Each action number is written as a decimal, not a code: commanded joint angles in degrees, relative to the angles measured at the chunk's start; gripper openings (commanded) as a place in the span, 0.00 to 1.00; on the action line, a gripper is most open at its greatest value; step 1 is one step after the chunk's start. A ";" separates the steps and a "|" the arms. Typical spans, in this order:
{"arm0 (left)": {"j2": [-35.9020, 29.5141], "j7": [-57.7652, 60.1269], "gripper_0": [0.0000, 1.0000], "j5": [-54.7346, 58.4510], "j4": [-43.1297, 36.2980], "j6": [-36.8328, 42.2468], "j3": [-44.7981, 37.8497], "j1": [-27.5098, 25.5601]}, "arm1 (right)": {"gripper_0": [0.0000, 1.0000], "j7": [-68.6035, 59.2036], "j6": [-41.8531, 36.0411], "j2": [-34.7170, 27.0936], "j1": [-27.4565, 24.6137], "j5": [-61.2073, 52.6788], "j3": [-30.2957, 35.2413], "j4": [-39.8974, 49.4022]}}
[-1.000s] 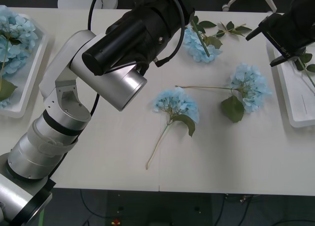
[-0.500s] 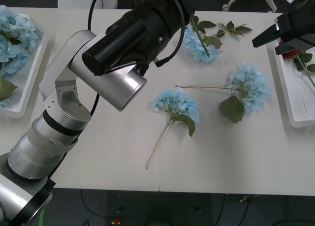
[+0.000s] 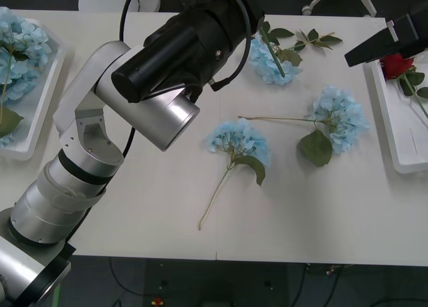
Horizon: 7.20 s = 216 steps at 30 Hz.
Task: Place the red flowers into the right box and the blue flowers into the left box. If a person shows an open palm, hand one flower to the person first, then continue sorting.
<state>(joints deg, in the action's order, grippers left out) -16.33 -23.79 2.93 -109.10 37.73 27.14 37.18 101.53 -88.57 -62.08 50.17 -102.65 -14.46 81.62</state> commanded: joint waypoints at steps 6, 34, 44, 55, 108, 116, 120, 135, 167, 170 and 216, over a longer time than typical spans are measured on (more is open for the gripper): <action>1.04 -1.61 0.00 -0.64 -2.35 -0.90 0.72 -0.53 | 1.00 1.75 4.46 7.67 -2.45 4.74 4.09 2.58; 1.04 -1.61 0.00 -0.64 -2.35 -0.90 0.72 -0.53 | 1.00 1.57 11.49 19.80 -2.45 9.22 2.42 2.06; 1.04 -1.61 0.00 -0.64 -2.35 -0.90 0.72 -0.53 | 0.66 1.31 13.16 20.59 -2.45 9.83 1.01 2.32; 1.04 -1.61 0.00 -0.64 -2.35 -0.90 0.72 -0.53 | 0.00 1.13 13.34 20.68 -2.45 9.66 0.40 2.41; -8.54 -2.05 1.00 14.65 -9.47 13.42 -7.10 -1.84 | 0.00 -13.63 -9.69 -3.75 -0.87 29.08 0.58 0.30; -15.84 -17.69 1.00 34.34 -15.88 35.57 -12.02 -1.93 | 0.00 -6.08 -11.89 -9.73 -0.95 40.68 1.10 -11.04; -17.42 -24.64 1.00 38.56 -17.46 44.89 -11.41 -2.28 | 0.00 -0.54 -10.39 -10.61 -0.95 49.12 1.81 -15.70; -18.12 -30.09 1.00 31.44 -17.64 54.99 7.66 -5.01 | 0.00 4.73 8.50 -6.30 -0.95 66.35 1.45 -38.46; 0.33 -29.38 1.00 20.19 16.02 43.66 27.26 2.11 | 0.70 5.44 14.65 2.31 -4.91 68.02 -9.18 -38.90; 1.39 -29.21 1.00 18.78 19.45 40.05 28.49 2.02 | 0.89 5.70 14.39 2.14 -4.82 63.89 -7.33 -38.90; -5.73 -31.49 0.00 16.58 18.75 38.03 30.87 2.02 | 1.00 -131.06 13.07 15.76 4.32 49.38 -22.28 -1.99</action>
<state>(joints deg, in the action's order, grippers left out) -17.22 -53.53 19.91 -84.67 72.65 57.19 40.07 -26.72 -76.51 -49.85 51.95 -55.71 -32.97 78.05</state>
